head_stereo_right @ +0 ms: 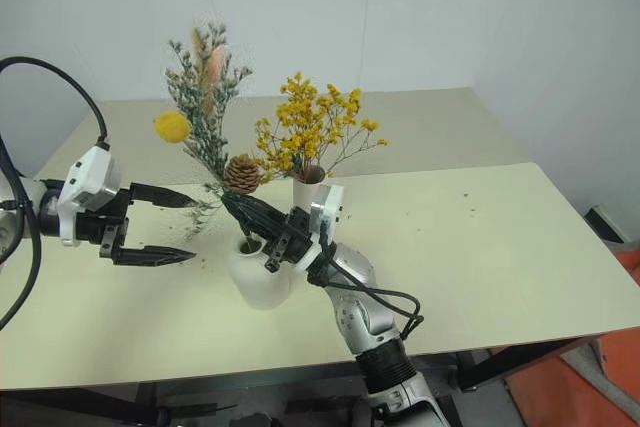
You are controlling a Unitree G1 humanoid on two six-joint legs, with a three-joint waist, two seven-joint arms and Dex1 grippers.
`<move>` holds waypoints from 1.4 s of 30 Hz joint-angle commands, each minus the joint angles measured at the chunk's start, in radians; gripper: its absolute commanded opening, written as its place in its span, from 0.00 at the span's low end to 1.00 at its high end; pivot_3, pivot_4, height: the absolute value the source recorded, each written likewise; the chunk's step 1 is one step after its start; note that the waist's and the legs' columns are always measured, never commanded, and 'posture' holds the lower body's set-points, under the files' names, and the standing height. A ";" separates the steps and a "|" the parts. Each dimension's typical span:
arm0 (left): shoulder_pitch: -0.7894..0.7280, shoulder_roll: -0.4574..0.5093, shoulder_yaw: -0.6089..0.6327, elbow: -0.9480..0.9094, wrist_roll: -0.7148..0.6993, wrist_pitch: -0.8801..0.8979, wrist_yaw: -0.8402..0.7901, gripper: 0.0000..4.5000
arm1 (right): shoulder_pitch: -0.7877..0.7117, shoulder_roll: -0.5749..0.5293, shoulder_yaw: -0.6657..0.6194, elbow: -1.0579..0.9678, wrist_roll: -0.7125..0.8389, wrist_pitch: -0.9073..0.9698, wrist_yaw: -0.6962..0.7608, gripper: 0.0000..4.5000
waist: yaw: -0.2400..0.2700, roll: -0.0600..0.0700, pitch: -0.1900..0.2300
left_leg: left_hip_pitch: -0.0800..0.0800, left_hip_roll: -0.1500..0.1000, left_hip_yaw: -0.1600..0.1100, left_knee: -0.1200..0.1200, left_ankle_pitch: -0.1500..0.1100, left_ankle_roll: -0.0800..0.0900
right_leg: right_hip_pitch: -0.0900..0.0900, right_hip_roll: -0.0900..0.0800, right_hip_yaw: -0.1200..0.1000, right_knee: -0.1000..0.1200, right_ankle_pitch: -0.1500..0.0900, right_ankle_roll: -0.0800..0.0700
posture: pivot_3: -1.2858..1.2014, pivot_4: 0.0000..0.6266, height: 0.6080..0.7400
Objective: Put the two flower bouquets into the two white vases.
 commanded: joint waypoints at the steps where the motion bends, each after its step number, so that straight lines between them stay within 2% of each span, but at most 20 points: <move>1: -0.027 0.000 0.006 -0.003 -0.004 -0.005 -0.004 1.00 | 0.004 0.055 0.002 -0.025 0.010 -0.034 0.019 0.40 | 0.000 0.000 0.000 | 0.000 0.000 0.000 0.000 0.000 0.000 | 0.000 0.000 0.000 0.000 0.000 0.000 | 0.52 0.24 1.00; 7: -0.046 -0.007 -0.009 0.006 0.003 -0.022 -0.016 1.00 | 0.014 0.020 0.005 -0.027 -0.020 -0.037 0.026 0.88 | 0.000 0.000 0.000 | 0.000 0.000 0.000 0.000 0.000 0.000 | 0.000 0.000 0.000 0.000 0.000 0.000 | 0.52 0.24 1.00; 9: -0.053 -0.010 -0.015 0.009 0.008 -0.024 -0.016 1.00 | 0.020 -0.003 -0.002 -0.037 -0.021 -0.020 0.029 1.00 | 0.000 0.000 0.000 | 0.000 0.000 0.000 0.000 0.000 0.000 | 0.000 0.000 0.000 0.000 0.000 0.000 | 0.52 0.24 1.00; 21: -0.070 -0.041 -0.053 0.030 0.046 -0.048 -0.009 1.00 | 0.024 -0.228 -0.008 -0.197 -0.145 0.121 -0.034 1.00 | 0.001 0.000 0.000 | 0.000 0.000 0.000 0.000 0.000 0.000 | 0.000 0.000 0.000 0.000 0.000 0.000 | 0.52 0.24 1.00; 27: -0.068 -0.050 -0.054 0.028 0.050 -0.048 -0.010 1.00 | 0.025 -0.378 -0.048 -0.275 -0.151 0.161 0.019 1.00 | 0.002 -0.001 0.000 | -0.001 0.000 0.000 0.000 0.000 0.000 | 0.000 0.000 0.000 0.000 0.000 0.000 | 0.52 0.24 1.00; 34: -0.045 -0.052 -0.031 0.011 0.031 -0.038 0.002 1.00 | 0.078 -0.566 -0.194 -0.376 -0.018 0.273 0.084 1.00 | 0.008 -0.001 0.000 | -0.002 -0.001 0.000 0.000 0.000 0.000 | 0.000 0.000 0.000 -0.001 0.000 0.000 | 0.52 0.24 1.00; 42: -0.029 -0.053 -0.014 0.000 0.015 -0.028 0.013 1.00 | 0.204 -0.753 -0.402 -0.458 0.098 0.333 0.128 1.00 | 0.018 -0.002 0.000 | -0.002 -0.001 0.000 0.000 0.000 0.000 | 0.000 0.000 0.000 -0.001 0.000 0.001 | 0.52 0.24 1.00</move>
